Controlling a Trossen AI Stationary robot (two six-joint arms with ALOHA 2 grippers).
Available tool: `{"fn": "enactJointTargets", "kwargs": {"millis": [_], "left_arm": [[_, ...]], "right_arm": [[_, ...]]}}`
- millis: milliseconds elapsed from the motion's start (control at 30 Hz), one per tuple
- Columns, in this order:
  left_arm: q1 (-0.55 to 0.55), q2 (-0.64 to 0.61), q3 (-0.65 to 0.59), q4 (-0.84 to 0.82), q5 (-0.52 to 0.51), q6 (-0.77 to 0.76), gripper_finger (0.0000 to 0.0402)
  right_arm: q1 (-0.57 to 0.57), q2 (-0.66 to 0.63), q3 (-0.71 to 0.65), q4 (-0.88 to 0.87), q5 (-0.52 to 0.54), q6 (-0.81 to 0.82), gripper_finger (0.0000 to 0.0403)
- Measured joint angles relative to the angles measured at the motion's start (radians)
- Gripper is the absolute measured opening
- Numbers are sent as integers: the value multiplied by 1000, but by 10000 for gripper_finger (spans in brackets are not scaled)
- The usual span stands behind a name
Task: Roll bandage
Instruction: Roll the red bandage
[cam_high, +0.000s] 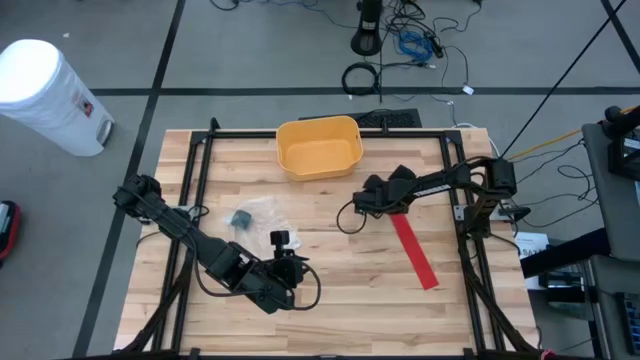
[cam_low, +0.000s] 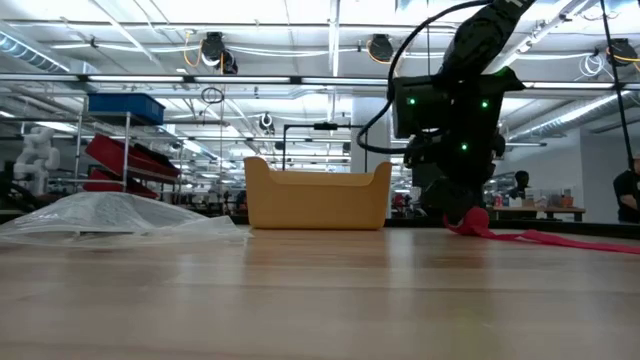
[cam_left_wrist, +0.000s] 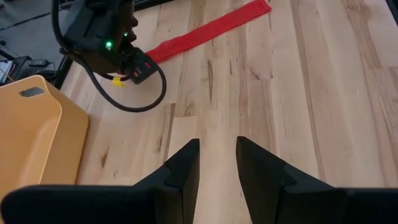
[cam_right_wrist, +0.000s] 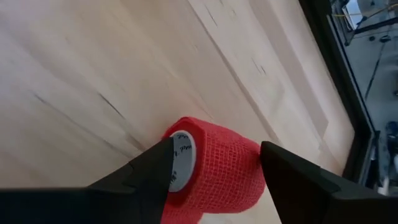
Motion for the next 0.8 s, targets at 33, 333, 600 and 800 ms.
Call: {"fn": "enactJointTargets", "kwargs": {"millis": [33,333,600,800], "left_arm": [[0,0,0,0,0,0,112],[0,0,0,0,0,0,112],[0,0,0,0,0,0,112],[0,0,0,0,0,0,112]], "right_arm": [[0,0,0,-18,2,-1,228],[22,0,0,-130,30,-28,200],[53,0,0,-144,95,-53,173],[53,0,0,-142,106,-42,152]]}}
